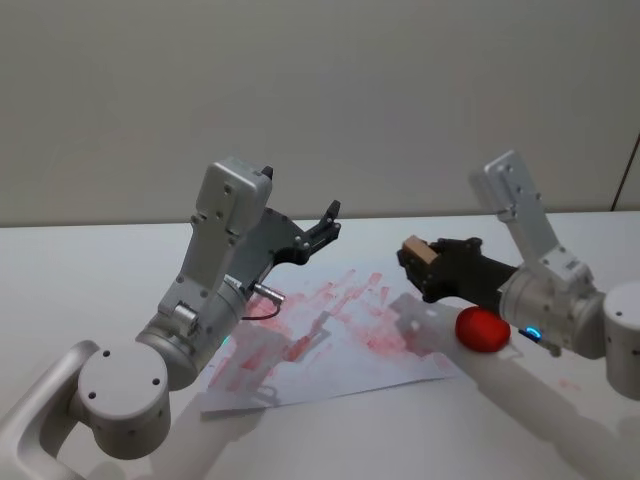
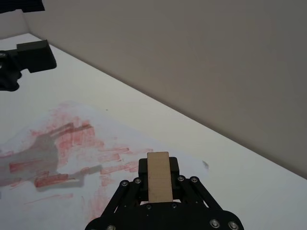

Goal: Use the one hand to pick up the stamp and affix it onto the A4 paper.

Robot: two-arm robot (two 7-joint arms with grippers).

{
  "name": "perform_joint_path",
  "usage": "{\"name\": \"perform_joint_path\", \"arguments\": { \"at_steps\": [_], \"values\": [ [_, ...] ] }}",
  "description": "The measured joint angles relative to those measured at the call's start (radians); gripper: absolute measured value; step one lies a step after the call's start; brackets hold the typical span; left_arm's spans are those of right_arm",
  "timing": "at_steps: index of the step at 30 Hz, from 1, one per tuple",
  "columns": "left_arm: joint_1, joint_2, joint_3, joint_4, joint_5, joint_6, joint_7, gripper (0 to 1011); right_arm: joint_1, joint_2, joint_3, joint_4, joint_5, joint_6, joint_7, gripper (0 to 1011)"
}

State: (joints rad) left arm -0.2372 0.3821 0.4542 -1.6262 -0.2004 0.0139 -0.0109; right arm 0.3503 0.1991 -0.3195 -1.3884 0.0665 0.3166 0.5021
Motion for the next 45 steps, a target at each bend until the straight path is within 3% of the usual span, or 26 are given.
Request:
{"name": "perform_joint_path", "arguments": {
  "at_steps": [8, 18, 29, 37, 45],
  "values": [
    [0.000, 0.000, 0.000, 0.000, 0.000, 0.000, 0.000, 1001, 0.035, -0.025, -0.016, 0.066, 0.021, 0.029, 0.062, 220],
    [0.000, 0.000, 0.000, 0.000, 0.000, 0.000, 0.000, 1001, 0.048, -0.039, -0.033, 0.123, 0.032, 0.078, 0.087, 220],
    [0.000, 0.000, 0.000, 0.000, 0.000, 0.000, 0.000, 1001, 0.048, -0.041, -0.056, 0.151, -0.013, 0.108, 0.106, 220],
    [0.000, 0.000, 0.000, 0.000, 0.000, 0.000, 0.000, 1001, 0.049, -0.040, -0.069, 0.158, -0.052, 0.096, 0.112, 220],
    [0.000, 0.000, 0.000, 0.000, 0.000, 0.000, 0.000, 1001, 0.052, -0.040, -0.078, 0.160, -0.082, 0.037, 0.094, 220]
  ]
}}
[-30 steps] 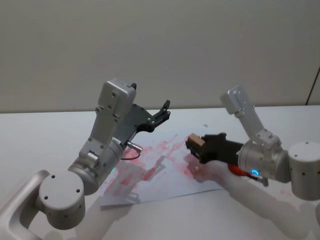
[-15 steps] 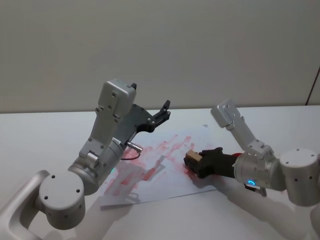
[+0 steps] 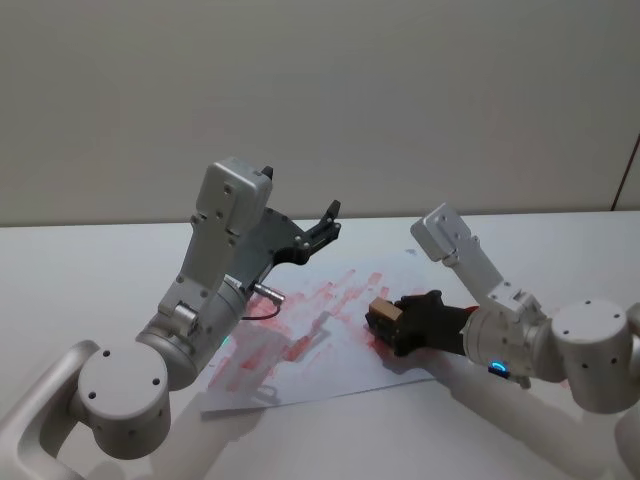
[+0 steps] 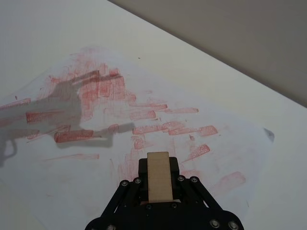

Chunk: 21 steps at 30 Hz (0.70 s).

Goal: Use the one hand to pick up the stamp and affix it onto the A4 paper.

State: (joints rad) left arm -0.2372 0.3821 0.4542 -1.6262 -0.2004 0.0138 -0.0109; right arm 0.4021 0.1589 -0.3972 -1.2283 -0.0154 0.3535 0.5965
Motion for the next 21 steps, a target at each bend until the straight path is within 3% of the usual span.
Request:
{"name": "perform_joint_path", "arguments": {
  "at_steps": [13, 21],
  "values": [
    [0.000, 0.000, 0.000, 0.000, 0.000, 0.000, 0.000, 1001, 0.007, -0.001, 0.005, -0.030, -0.005, -0.113, -0.078, 220],
    [0.000, 0.000, 0.000, 0.000, 0.000, 0.000, 0.000, 1001, -0.022, 0.023, 0.023, -0.098, 0.016, -0.123, -0.163, 220]
  ]
}}
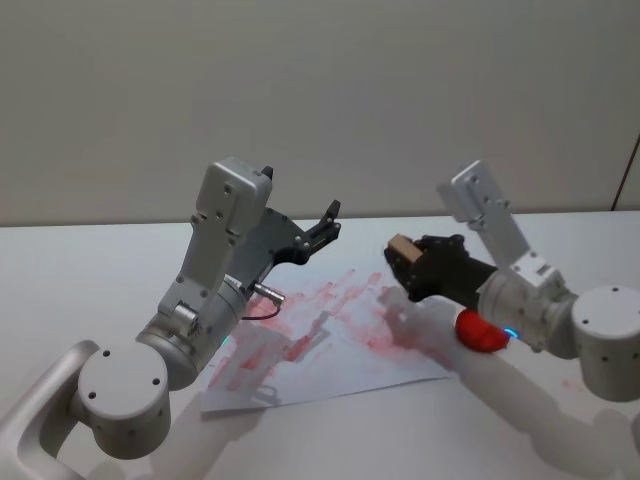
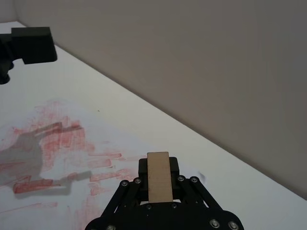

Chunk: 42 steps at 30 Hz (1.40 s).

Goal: Use the one hand to pick up the stamp and affix it onto the A4 paper.

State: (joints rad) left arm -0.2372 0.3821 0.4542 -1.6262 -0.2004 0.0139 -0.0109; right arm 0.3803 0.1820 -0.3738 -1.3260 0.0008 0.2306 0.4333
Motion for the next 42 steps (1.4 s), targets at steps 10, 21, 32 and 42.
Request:
{"name": "perform_joint_path", "arguments": {
  "at_steps": [10, 21, 32, 42],
  "values": [
    [0.000, 0.000, 0.000, 0.000, 0.000, 0.000, 0.000, 1001, -0.081, 0.053, 0.029, -0.117, 0.055, 0.066, -0.106, 220],
    [0.000, 0.000, 0.000, 0.000, 0.000, 0.000, 0.000, 1001, -0.172, 0.108, 0.055, -0.224, 0.130, 0.159, -0.192, 220],
    [0.000, 0.000, 0.000, 0.000, 0.000, 0.000, 0.000, 1001, -0.179, 0.117, 0.063, -0.214, 0.148, 0.199, -0.189, 220],
    [0.000, 0.000, 0.000, 0.000, 0.000, 0.000, 0.000, 1001, -0.153, 0.105, 0.060, -0.165, 0.138, 0.227, -0.157, 220]
  ]
}}
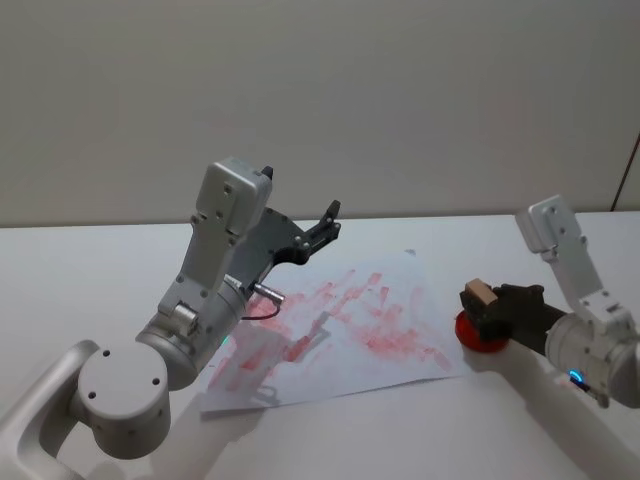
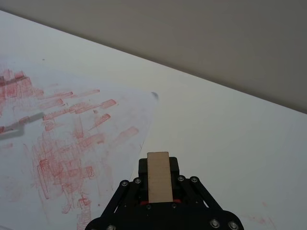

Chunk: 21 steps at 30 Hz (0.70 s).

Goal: Use the one hand to pick up the stamp and affix it onto the A4 paper.

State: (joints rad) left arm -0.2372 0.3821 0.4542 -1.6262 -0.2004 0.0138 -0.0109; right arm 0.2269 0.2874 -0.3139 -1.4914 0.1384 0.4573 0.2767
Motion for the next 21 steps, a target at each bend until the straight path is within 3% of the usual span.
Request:
{"name": "perform_joint_path", "arguments": {
  "at_steps": [13, 21],
  "values": [
    [0.000, 0.000, 0.000, 0.000, 0.000, 0.000, 0.000, 1001, 0.022, -0.014, -0.009, 0.042, -0.016, 0.015, 0.029, 220],
    [0.000, 0.000, 0.000, 0.000, 0.000, 0.000, 0.000, 1001, 0.028, -0.018, -0.012, 0.052, -0.020, 0.019, 0.037, 426]
  ]
}}
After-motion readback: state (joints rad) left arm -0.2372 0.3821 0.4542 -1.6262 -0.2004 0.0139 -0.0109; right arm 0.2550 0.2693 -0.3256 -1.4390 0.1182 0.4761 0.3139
